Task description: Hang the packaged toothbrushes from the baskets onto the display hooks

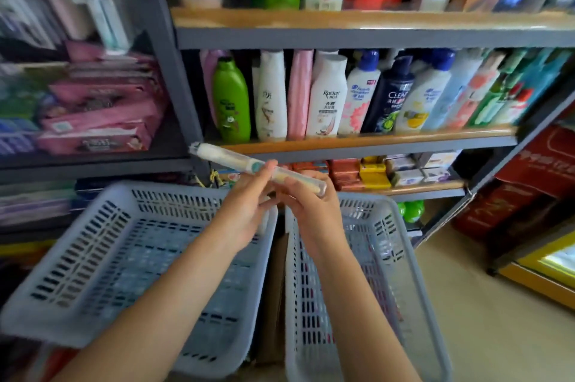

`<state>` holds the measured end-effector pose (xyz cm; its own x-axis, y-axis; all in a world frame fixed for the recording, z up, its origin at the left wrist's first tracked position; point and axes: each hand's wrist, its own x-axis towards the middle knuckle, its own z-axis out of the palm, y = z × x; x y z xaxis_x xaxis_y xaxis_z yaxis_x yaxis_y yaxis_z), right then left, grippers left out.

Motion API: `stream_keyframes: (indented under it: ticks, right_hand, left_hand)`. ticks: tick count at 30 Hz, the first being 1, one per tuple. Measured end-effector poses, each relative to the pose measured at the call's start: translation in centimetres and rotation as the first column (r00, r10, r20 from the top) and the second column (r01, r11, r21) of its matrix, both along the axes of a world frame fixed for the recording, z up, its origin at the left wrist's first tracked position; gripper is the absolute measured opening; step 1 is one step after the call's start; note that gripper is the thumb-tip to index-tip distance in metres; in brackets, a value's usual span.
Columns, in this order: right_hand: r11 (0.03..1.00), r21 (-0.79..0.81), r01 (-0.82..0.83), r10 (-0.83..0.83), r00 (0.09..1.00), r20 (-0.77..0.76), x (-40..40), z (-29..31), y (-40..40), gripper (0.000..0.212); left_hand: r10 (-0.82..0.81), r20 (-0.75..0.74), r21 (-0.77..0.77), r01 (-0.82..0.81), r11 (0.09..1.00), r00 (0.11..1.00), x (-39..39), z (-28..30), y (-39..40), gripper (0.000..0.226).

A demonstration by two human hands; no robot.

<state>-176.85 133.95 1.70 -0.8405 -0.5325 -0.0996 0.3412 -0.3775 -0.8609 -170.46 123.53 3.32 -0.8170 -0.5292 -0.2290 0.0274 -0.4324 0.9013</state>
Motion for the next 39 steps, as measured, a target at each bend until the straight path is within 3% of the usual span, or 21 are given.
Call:
stream_keyframes:
  ticks: [3,7,11,13,17,24,29,34,39]
  right_hand:
    - [0.981,0.152,-0.124,0.136,0.988,-0.071,2.4,0.0,-2.2,0.032]
    - [0.932,0.309,-0.189,0.255,0.948,-0.191,6.4,0.2,-6.3,0.022]
    - [0.893,0.382,-0.238,0.342,0.911,-0.231,11.3,1.3,-12.2,0.037]
    - [0.888,0.400,-0.227,0.345,0.904,-0.253,13.9,2.1,-15.2,0.043]
    - [0.893,0.307,-0.329,0.410,0.875,-0.255,19.8,4.2,-20.9,0.029]
    - [0.894,0.151,-0.422,0.448,0.839,-0.308,29.3,8.0,-29.5,0.006]
    - [0.918,0.195,-0.345,0.392,0.859,-0.330,31.1,10.7,-31.6,0.008]
    - [0.941,0.208,-0.268,0.331,0.860,-0.388,29.6,13.4,-32.5,0.006]
    - [0.975,0.140,-0.173,0.217,0.878,-0.428,26.6,15.5,-33.1,0.010]
  left_hand:
    - [0.094,-0.045,-0.034,-0.095,0.995,0.995,2.8,0.0,-2.4,0.032]
    - [0.282,0.061,-0.199,-0.265,0.944,0.958,7.2,0.1,-6.5,0.027]
    - [0.400,0.061,-0.302,-0.365,0.881,0.915,12.5,1.6,-11.0,0.013]
    - [0.388,0.030,-0.272,-0.366,0.890,0.921,16.0,2.6,-13.9,0.021]
    - [0.296,-0.036,-0.188,-0.298,0.936,0.954,24.2,4.7,-21.2,0.016]
    - [0.383,-0.055,-0.225,-0.385,0.895,0.922,33.9,7.7,-30.1,0.023]
    - [0.341,-0.132,-0.180,-0.361,0.915,0.931,34.9,10.1,-32.8,0.009]
    - [0.253,-0.187,-0.253,-0.296,0.921,0.949,33.2,12.8,-34.2,0.025]
    - [0.208,-0.152,-0.281,-0.245,0.928,0.966,30.4,14.8,-34.7,0.032]
